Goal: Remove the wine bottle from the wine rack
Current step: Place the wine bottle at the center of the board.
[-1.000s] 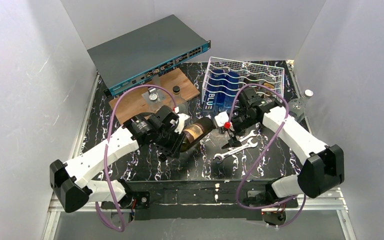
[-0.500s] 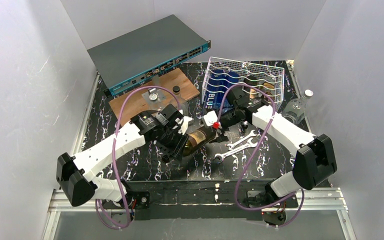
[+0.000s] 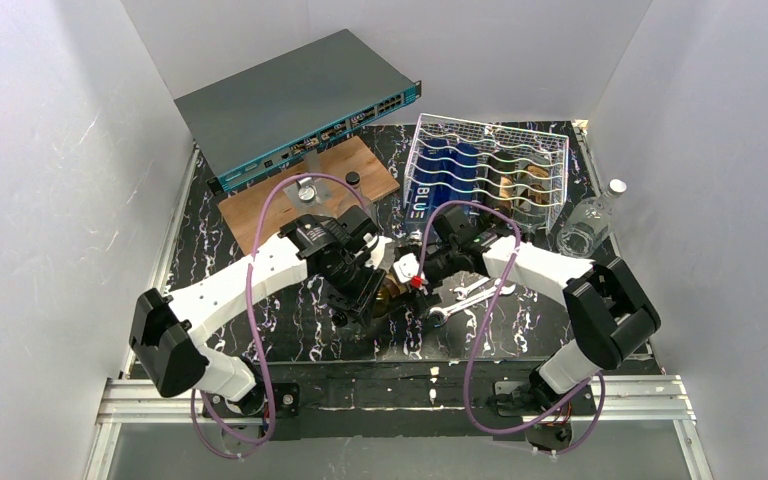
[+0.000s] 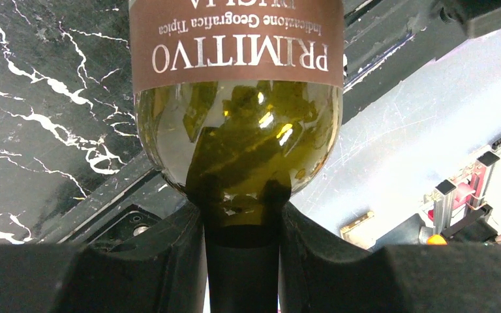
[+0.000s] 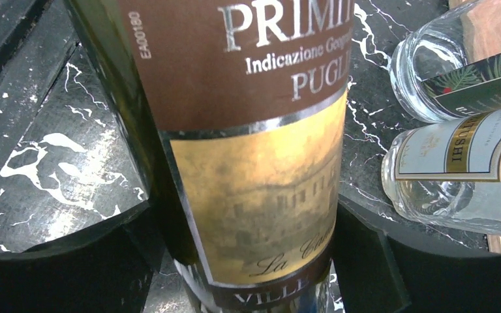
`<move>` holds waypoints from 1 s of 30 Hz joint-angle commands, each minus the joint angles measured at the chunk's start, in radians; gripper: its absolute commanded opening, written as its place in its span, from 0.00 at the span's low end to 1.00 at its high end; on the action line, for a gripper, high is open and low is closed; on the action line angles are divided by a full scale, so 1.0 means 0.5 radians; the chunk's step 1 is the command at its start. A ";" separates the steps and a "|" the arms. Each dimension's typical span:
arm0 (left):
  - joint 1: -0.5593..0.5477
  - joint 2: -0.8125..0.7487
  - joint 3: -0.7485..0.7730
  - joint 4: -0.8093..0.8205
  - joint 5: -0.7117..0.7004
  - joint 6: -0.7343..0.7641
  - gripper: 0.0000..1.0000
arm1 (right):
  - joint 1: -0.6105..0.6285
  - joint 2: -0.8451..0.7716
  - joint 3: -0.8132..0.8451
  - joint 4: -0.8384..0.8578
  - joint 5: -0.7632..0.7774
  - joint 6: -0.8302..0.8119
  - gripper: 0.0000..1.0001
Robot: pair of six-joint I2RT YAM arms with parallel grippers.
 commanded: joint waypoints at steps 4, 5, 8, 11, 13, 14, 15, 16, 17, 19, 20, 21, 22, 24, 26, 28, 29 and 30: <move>0.010 0.015 0.154 0.098 0.040 -0.004 0.05 | 0.018 0.062 -0.097 0.275 -0.043 0.123 0.80; 0.010 0.020 0.153 0.097 0.037 -0.006 0.06 | 0.020 0.069 -0.111 0.297 -0.053 0.137 0.77; 0.017 0.027 0.141 0.110 0.023 -0.022 0.17 | 0.018 0.098 -0.122 0.287 -0.070 0.103 0.62; 0.025 0.016 0.129 0.127 0.021 -0.035 0.27 | 0.018 0.117 -0.117 0.260 -0.064 0.072 0.54; 0.028 0.006 0.115 0.136 0.021 -0.041 0.33 | 0.019 0.122 -0.117 0.259 -0.066 0.069 0.51; 0.033 0.000 0.109 0.144 0.024 -0.043 0.35 | 0.019 0.126 -0.117 0.259 -0.071 0.072 0.51; 0.036 -0.009 0.100 0.151 0.028 -0.048 0.37 | 0.020 0.130 -0.120 0.259 -0.078 0.072 0.51; 0.039 -0.016 0.091 0.159 0.033 -0.052 0.39 | 0.019 0.134 -0.115 0.262 -0.084 0.079 0.50; 0.045 -0.028 0.078 0.168 0.040 -0.055 0.40 | 0.018 0.143 -0.115 0.266 -0.092 0.091 0.50; 0.051 -0.054 0.041 0.203 0.056 -0.076 0.44 | 0.020 0.159 -0.110 0.277 -0.108 0.127 0.49; 0.054 -0.070 0.018 0.223 0.068 -0.088 0.45 | 0.018 0.168 -0.105 0.275 -0.117 0.134 0.48; 0.054 -0.085 -0.016 0.244 0.079 -0.104 0.46 | 0.018 0.176 -0.105 0.277 -0.125 0.143 0.48; 0.059 -0.102 -0.030 0.263 0.090 -0.110 0.47 | 0.018 0.182 -0.102 0.278 -0.129 0.152 0.48; 0.065 -0.142 -0.079 0.288 0.102 -0.130 0.50 | 0.016 0.189 -0.103 0.281 -0.139 0.163 0.48; 0.076 -0.191 -0.114 0.315 0.111 -0.138 0.55 | 0.010 0.193 -0.105 0.281 -0.157 0.177 0.48; 0.088 -0.251 -0.149 0.349 0.124 -0.147 0.59 | -0.005 0.195 -0.105 0.281 -0.186 0.186 0.48; 0.097 -0.282 -0.167 0.372 0.132 -0.152 0.61 | -0.011 0.195 -0.105 0.281 -0.194 0.190 0.48; 0.103 -0.315 -0.180 0.400 0.138 -0.157 0.64 | -0.020 0.195 -0.106 0.278 -0.202 0.193 0.48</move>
